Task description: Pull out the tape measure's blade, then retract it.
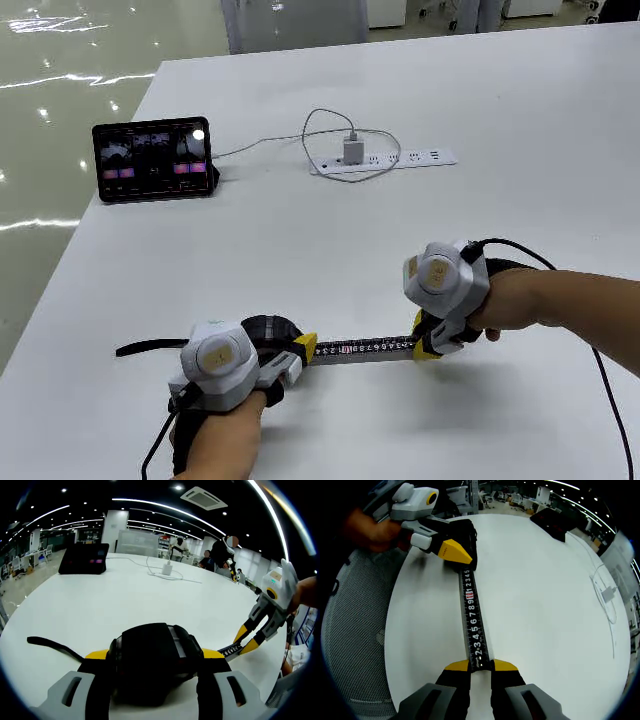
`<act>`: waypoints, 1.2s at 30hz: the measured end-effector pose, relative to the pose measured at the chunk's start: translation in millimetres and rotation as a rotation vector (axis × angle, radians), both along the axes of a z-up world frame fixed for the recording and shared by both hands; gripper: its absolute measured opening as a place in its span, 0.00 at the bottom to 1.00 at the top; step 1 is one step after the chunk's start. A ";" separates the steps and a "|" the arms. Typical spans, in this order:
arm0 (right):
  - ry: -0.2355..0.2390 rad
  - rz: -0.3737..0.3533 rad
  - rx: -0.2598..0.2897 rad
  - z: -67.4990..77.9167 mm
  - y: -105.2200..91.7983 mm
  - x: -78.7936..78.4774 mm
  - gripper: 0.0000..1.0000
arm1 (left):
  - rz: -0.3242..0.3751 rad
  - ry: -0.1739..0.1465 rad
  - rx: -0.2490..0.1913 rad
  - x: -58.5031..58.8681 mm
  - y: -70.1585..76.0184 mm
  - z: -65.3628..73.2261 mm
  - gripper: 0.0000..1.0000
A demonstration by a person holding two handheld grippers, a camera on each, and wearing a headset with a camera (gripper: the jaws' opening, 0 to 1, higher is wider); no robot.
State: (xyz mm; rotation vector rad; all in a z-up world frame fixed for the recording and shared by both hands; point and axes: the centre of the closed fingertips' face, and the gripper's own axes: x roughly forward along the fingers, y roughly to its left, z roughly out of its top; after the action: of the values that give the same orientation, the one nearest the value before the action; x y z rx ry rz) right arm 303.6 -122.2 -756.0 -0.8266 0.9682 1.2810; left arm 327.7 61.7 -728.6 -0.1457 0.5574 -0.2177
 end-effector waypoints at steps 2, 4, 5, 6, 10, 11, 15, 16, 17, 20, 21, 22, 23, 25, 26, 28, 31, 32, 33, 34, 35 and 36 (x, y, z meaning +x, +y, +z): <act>-0.001 0.003 0.000 0.0 0.9 0.0 0.11 | 0.000 0.000 -0.001 0.1 0.2 -0.1 0.66; -0.005 0.005 -0.001 0.0 2.0 0.0 0.11 | 0.000 0.000 -0.001 0.2 0.4 -0.3 0.66; -0.005 0.007 -0.002 0.0 2.4 0.0 0.11 | 0.000 0.000 -0.001 0.2 0.4 -0.3 0.66; -0.006 0.009 -0.002 0.1 2.8 0.1 0.11 | 0.000 0.000 -0.001 0.2 0.4 -0.3 0.66; -0.002 0.008 -0.002 0.3 4.3 0.5 0.11 | 0.000 0.000 -0.002 0.6 0.7 -0.5 0.66; -0.003 0.009 -0.002 0.3 4.7 0.6 0.11 | 0.000 0.000 -0.002 0.6 0.7 -0.5 0.66; -0.001 0.008 -0.002 0.2 6.4 0.7 0.11 | 0.000 0.000 -0.002 0.6 0.8 -0.4 0.66; -0.001 0.007 -0.001 0.3 6.8 0.6 0.11 | 0.000 0.001 -0.002 0.5 0.8 -0.4 0.66; 0.000 0.005 -0.001 0.3 7.3 0.5 0.11 | 0.000 0.001 -0.002 0.5 0.8 -0.4 0.66; 0.001 0.004 0.001 0.3 8.8 1.0 0.11 | 0.000 0.002 -0.002 0.5 0.8 -0.5 0.66; 0.001 0.004 0.001 0.2 9.2 0.8 0.11 | 0.000 0.002 -0.002 0.5 0.9 -0.5 0.66; 0.001 0.005 0.002 0.2 9.7 0.6 0.11 | 0.000 0.002 -0.002 0.5 0.9 -0.6 0.66; 0.000 0.005 0.003 0.2 10.2 0.6 0.11 | 0.000 0.002 -0.002 0.5 0.9 -0.7 0.66; 0.000 0.004 0.004 0.2 11.0 0.6 0.11 | 0.000 0.003 -0.003 0.6 0.9 -1.0 0.66; 0.001 0.003 0.005 0.3 11.5 0.7 0.11 | 0.000 0.003 -0.002 0.6 1.0 -1.1 0.66; 0.000 0.001 0.007 0.3 12.6 0.6 0.11 | 0.000 0.003 -0.002 0.5 0.9 -1.0 0.66; -0.001 -0.001 0.010 0.2 14.0 0.6 0.11 | 0.000 0.003 -0.002 0.4 0.9 -1.0 0.66; 0.000 -0.004 0.010 0.2 14.5 0.6 0.11 | 0.001 0.003 -0.003 0.3 0.9 -1.0 0.66; 0.000 -0.005 0.011 0.2 15.0 0.7 0.11 | 0.001 0.005 -0.004 0.3 1.0 -1.1 0.66; 0.001 -0.006 0.011 0.2 15.5 0.7 0.11 | 0.001 0.005 -0.004 0.4 1.0 -1.1 0.66; 0.000 -0.005 0.012 0.0 15.9 1.1 0.11 | 0.001 0.005 -0.003 0.4 1.1 -1.2 0.66; -0.001 -0.004 0.013 0.0 16.3 1.2 0.11 | 0.001 0.005 -0.003 0.5 1.1 -1.3 0.66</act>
State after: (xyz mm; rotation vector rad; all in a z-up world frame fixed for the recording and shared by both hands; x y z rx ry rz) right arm 304.7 -106.0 -756.0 -0.8149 0.9601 1.2819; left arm 328.2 62.8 -729.9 -0.1493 0.5622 -0.2176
